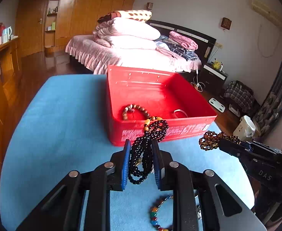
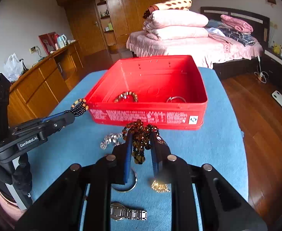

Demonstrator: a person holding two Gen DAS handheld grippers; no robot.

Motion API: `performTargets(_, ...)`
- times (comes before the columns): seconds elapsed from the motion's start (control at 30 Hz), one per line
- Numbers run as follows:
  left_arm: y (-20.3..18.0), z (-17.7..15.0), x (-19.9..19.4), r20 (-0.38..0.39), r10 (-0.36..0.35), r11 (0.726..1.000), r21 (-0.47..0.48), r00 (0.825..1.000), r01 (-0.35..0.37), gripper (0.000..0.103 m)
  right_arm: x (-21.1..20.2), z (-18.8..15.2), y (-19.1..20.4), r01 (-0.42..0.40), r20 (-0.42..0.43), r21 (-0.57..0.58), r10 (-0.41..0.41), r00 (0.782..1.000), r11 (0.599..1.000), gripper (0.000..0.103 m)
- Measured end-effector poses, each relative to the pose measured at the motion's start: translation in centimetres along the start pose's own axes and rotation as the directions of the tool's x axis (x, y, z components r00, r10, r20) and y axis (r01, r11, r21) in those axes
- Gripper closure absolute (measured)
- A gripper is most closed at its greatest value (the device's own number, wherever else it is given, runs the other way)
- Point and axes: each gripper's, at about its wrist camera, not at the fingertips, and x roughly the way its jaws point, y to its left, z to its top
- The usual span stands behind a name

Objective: Organize jewelry
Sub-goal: 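Carry the necklace into the red tin with the left tool while the right tool releases the amber strand inside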

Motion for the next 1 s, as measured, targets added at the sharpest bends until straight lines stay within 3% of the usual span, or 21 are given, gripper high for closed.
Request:
performTargets(0.33, -1.7, 6.1, 1.8, 0.058, -0.009, 1.000, 0.016, 0.998, 0.008, 0.081, -0.8, 5.4, -1.0, 0.017, 0.094, -0.005, -0.017, 0.995, 1.000, 0.086)
performTargets(0.6, -1.1, 9.9, 8.7, -0.041, 0.043, 0.999, -0.019, 0.998, -0.043, 0.081, 5.1, 9.4, -3.3, 0.038, 0.040, 0.034, -0.039, 0.998, 0.999, 0.086)
performTargets(0.8, -0.4, 10.3, 12.7, -0.109, 0.068, 0.997, -0.040, 0.992, -0.072, 0.081, 10.7, 10.6, -4.5, 0.060, -0.038, 0.057, -0.058, 0.998, 0.997, 0.086)
performTargets(0.9, -0.1, 10.0, 13.5, -0.119, 0.094, 0.994, -0.040, 0.988, -0.099, 0.076, 12.0, 10.7, -4.6, 0.064, -0.060, 0.062, -0.060, 0.996, 0.996, 0.082)
performTargets(0.97, 0.0, 9.9, 13.4, -0.110, 0.097, 0.994, -0.041, 0.989, -0.102, 0.064, 12.0, 10.6, -4.5, 0.083, -0.050, 0.054, -0.080, 0.996, 0.995, 0.079)
performTargets(1.0, 0.0, 9.8, 13.2, -0.103, 0.096, 0.994, -0.043, 0.990, -0.101, 0.062, 11.9, 10.5, -4.5, 0.086, -0.046, 0.052, -0.084, 0.995, 0.995, 0.078)
